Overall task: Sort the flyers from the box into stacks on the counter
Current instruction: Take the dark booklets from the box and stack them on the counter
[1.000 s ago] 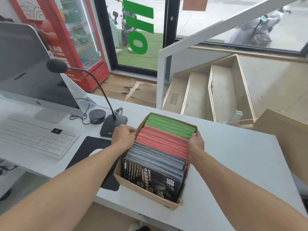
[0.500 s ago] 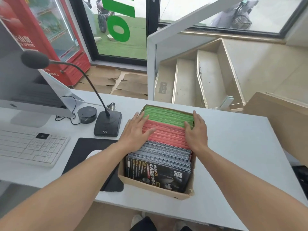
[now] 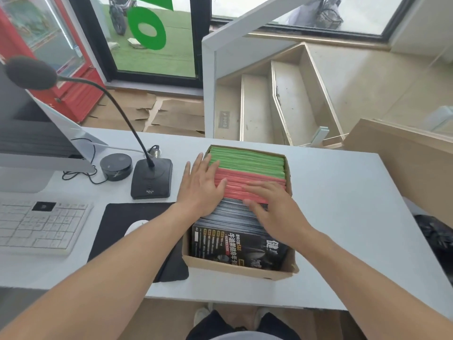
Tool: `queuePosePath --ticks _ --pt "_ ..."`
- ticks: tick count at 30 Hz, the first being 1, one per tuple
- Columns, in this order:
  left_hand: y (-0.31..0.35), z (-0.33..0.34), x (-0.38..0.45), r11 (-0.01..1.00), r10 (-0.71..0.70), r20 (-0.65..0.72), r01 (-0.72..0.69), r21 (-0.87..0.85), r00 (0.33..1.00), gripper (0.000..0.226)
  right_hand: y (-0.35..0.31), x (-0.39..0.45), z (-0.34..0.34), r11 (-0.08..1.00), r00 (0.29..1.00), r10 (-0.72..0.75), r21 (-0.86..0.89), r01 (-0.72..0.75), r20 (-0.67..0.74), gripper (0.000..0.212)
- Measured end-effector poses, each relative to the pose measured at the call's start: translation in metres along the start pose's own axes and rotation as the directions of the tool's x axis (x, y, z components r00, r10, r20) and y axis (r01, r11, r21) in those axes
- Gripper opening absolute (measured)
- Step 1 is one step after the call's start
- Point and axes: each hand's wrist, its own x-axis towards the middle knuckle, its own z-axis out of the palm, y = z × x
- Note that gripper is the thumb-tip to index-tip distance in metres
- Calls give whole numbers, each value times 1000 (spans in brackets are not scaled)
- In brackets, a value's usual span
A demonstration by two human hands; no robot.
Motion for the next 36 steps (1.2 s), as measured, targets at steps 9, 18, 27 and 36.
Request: queuePosePath --ticks 9,18,27,36 --pt "-2 5 8 996 -69 -40 67 -61 997 65 -23 -61 36 933 969 -102 -359 16 -224 13" --pt "3 -3 -9 996 18 -165 -31 -79 986 56 -14 -80 55 927 946 -158 -372 44 -282 28" --pt "24 -4 -90 950 103 -211 -159 -267 972 39 1 -98 57 899 912 -301 -401 174 -277 43" --pt "25 9 -128 986 136 -190 -152 -70 972 44 7 -104 47 930 923 -305 -281 236 -235 35"
